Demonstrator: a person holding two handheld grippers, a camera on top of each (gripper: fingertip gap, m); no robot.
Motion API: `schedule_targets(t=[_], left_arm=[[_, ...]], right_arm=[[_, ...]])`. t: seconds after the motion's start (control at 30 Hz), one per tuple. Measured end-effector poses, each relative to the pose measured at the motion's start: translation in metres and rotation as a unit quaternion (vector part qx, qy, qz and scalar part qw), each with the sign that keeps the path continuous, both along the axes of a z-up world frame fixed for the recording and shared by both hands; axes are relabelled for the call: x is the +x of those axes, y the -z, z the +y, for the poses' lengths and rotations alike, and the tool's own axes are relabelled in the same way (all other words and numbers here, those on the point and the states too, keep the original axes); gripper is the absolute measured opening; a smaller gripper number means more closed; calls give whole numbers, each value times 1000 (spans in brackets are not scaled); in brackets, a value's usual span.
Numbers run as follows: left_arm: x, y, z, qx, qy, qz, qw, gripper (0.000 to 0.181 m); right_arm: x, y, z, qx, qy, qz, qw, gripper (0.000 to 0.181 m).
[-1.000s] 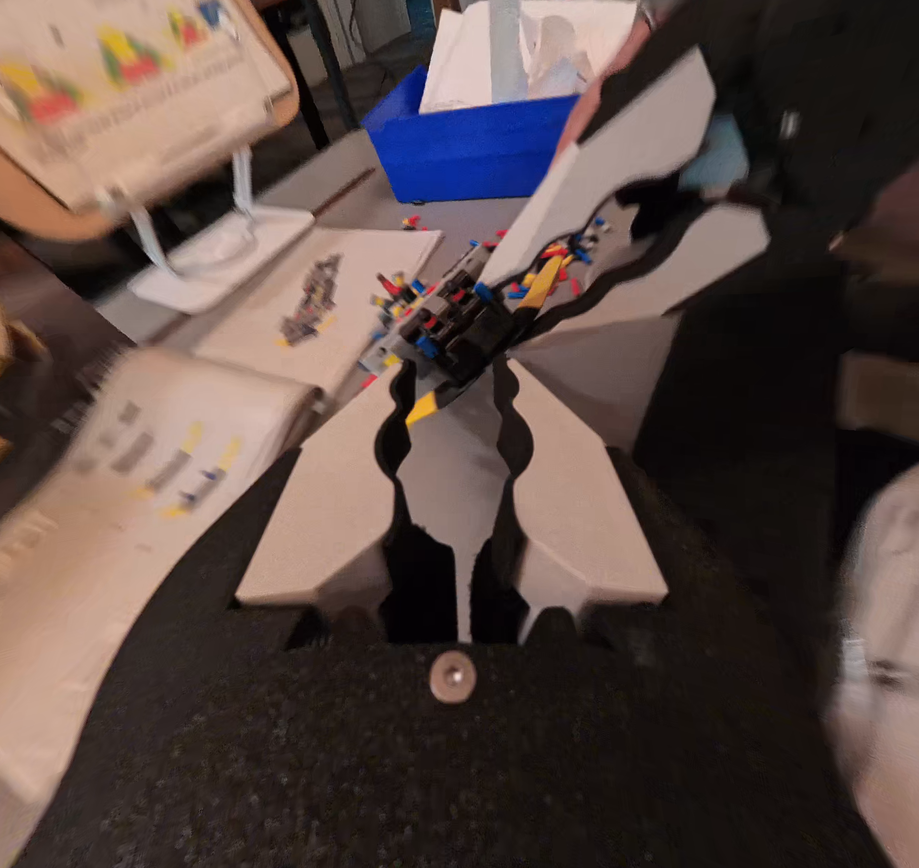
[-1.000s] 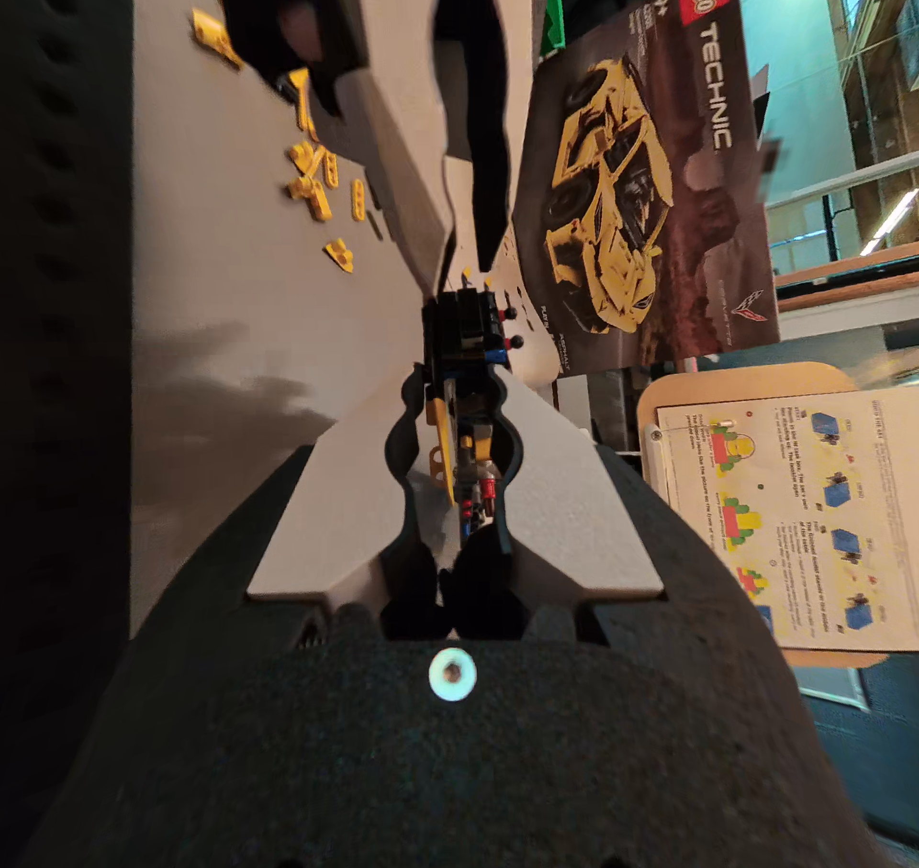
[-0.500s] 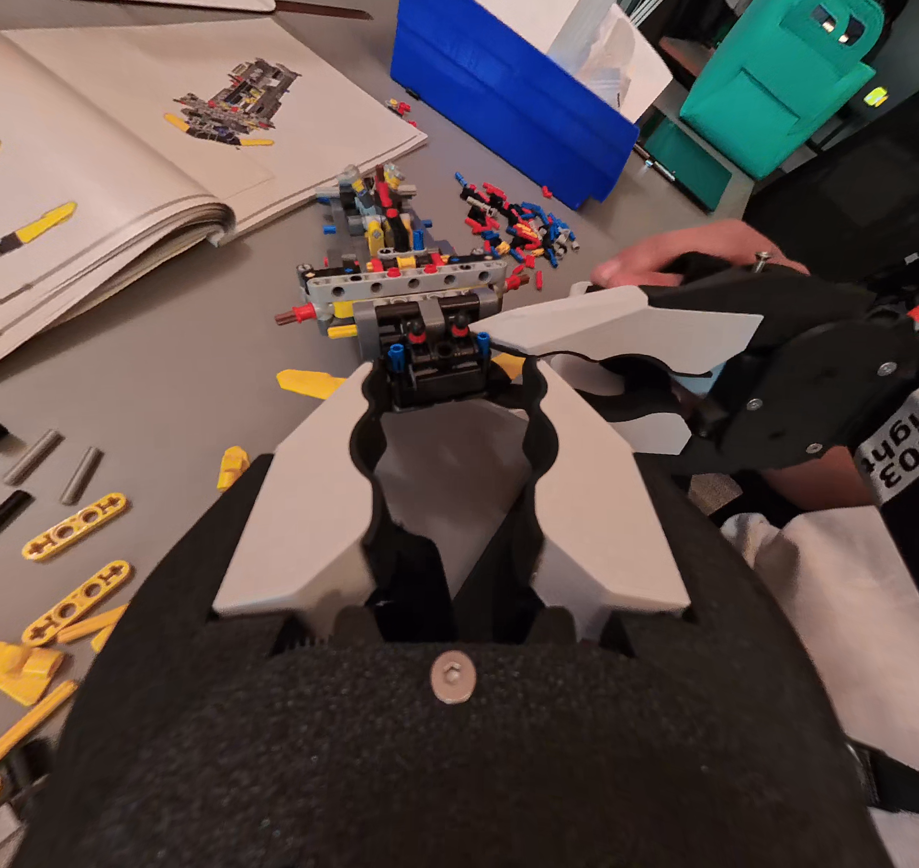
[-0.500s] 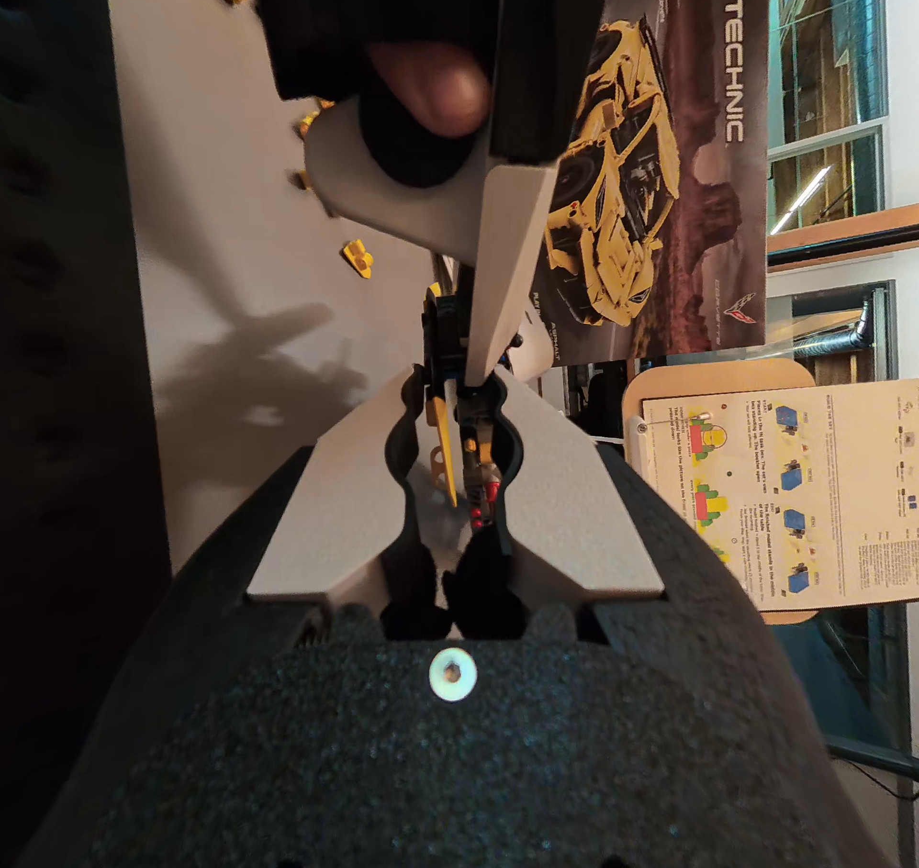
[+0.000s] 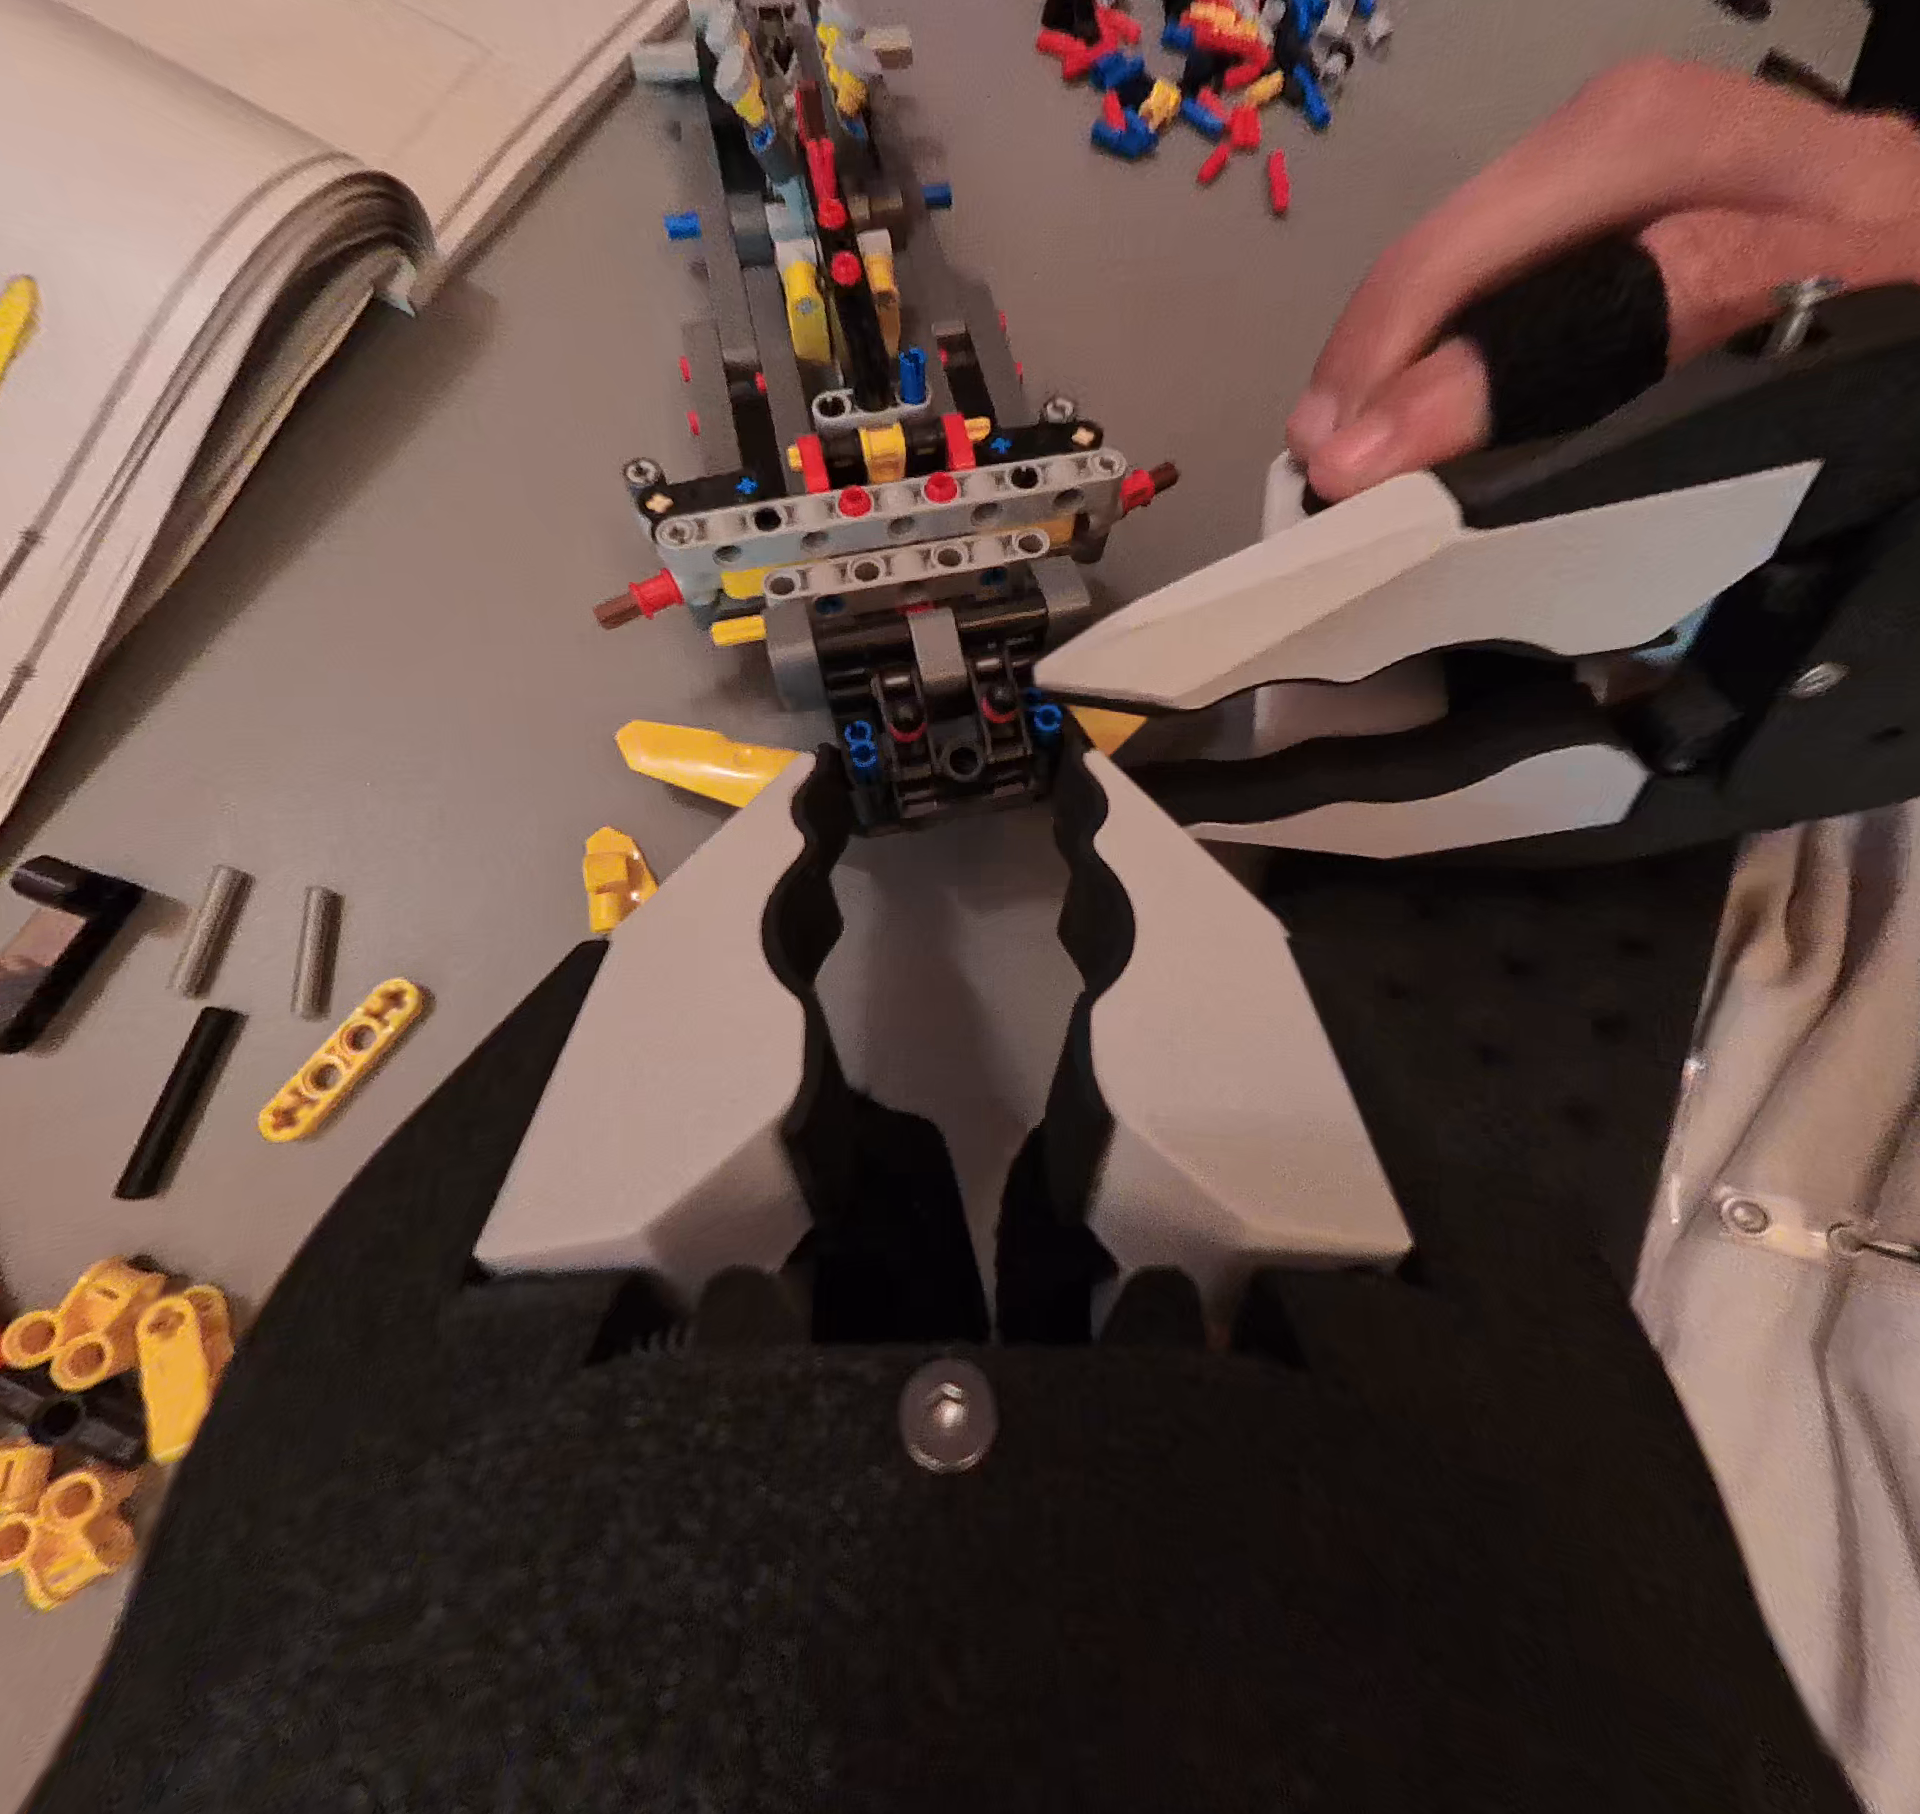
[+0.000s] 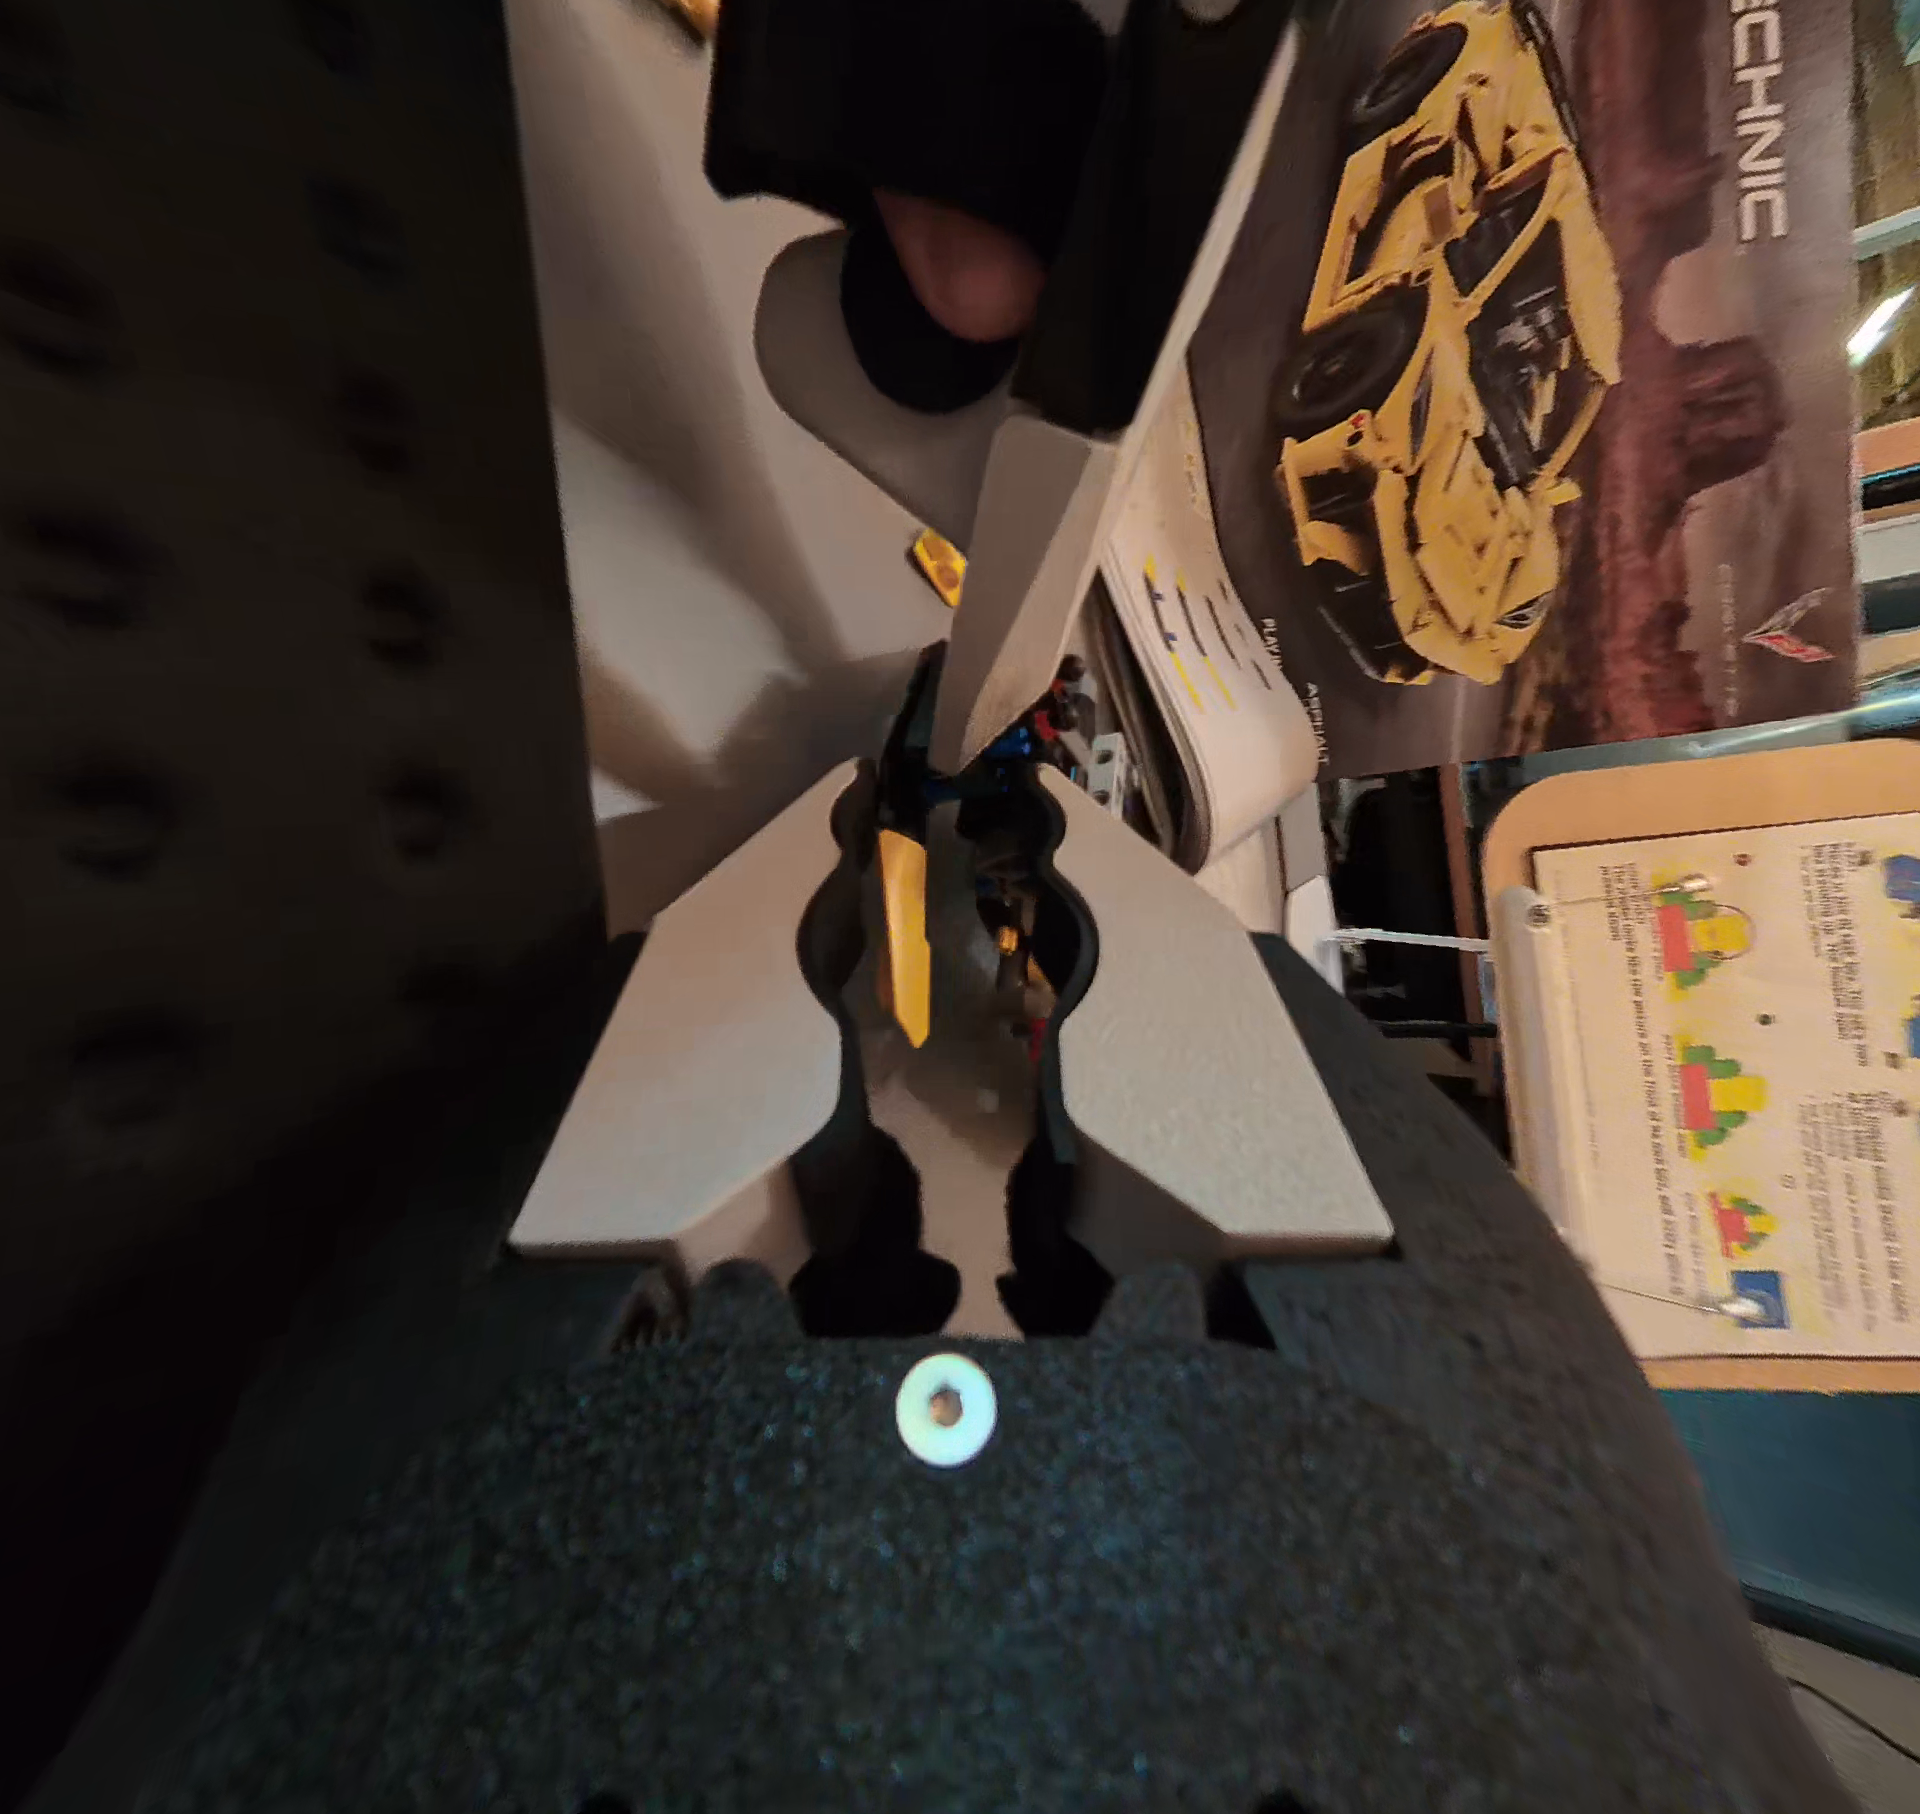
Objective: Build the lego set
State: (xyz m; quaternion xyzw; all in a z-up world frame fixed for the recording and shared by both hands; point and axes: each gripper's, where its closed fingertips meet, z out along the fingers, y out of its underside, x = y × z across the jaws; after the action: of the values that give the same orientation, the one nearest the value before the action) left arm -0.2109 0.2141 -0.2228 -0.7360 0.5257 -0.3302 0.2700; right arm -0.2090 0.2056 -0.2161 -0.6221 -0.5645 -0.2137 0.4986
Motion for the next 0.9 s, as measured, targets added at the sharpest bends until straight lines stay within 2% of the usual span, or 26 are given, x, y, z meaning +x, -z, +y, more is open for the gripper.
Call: schedule_targets(t=[0.1, 0.17, 0.23, 0.3, 0.43, 0.53, 0.57, 0.67, 0.73, 0.8, 0.83, 0.9], left_arm=[[0, 10, 1, 10, 14, 25, 1000, 38], [3, 10, 2, 23, 20, 29, 999, 38], [4, 13, 3, 31, 23, 39, 999, 38], [7, 14, 4, 42, 28, 47, 998, 38], [11, 16, 3, 58, 29, 57, 996, 38], [10, 16, 2, 49, 18, 52, 997, 40], [9, 13, 3, 45, 10, 46, 998, 49], [2, -13, 10, 46, -28, 10, 998, 59], [9, -53, 26, 79, -49, -58, 994, 63], [30, -90, 47, 129, -41, -100, 986, 61], [46, -100, 62, 156, -35, -96, 983, 56], [92, -102, 85, 181, 5, -62, 982, 37]], right_arm=[[-3, -5, -10, -51, -18, 77, 996, 27], [-1, -28, -18, -73, -34, 170, 982, 26], [24, -59, -9, -73, -6, 274, 959, 19], [67, -72, 13, -88, 56, 365, 925, 24], [145, -58, 47, -125, 165, 466, 860, 39], [166, -54, 53, -133, 184, 530, 817, 39], [170, -54, 52, -137, 187, 540, 809, 39], [183, -59, 50, -115, 195, 557, 799, 35], [191, -59, 50, -106, 207, 558, 797, 34], [200, -62, 50, -92, 218, 559, 795, 33], [204, -61, 50, -87, 223, 560, 793, 31], [205, -60, 47, -95, 222, 572, 784, 30]])
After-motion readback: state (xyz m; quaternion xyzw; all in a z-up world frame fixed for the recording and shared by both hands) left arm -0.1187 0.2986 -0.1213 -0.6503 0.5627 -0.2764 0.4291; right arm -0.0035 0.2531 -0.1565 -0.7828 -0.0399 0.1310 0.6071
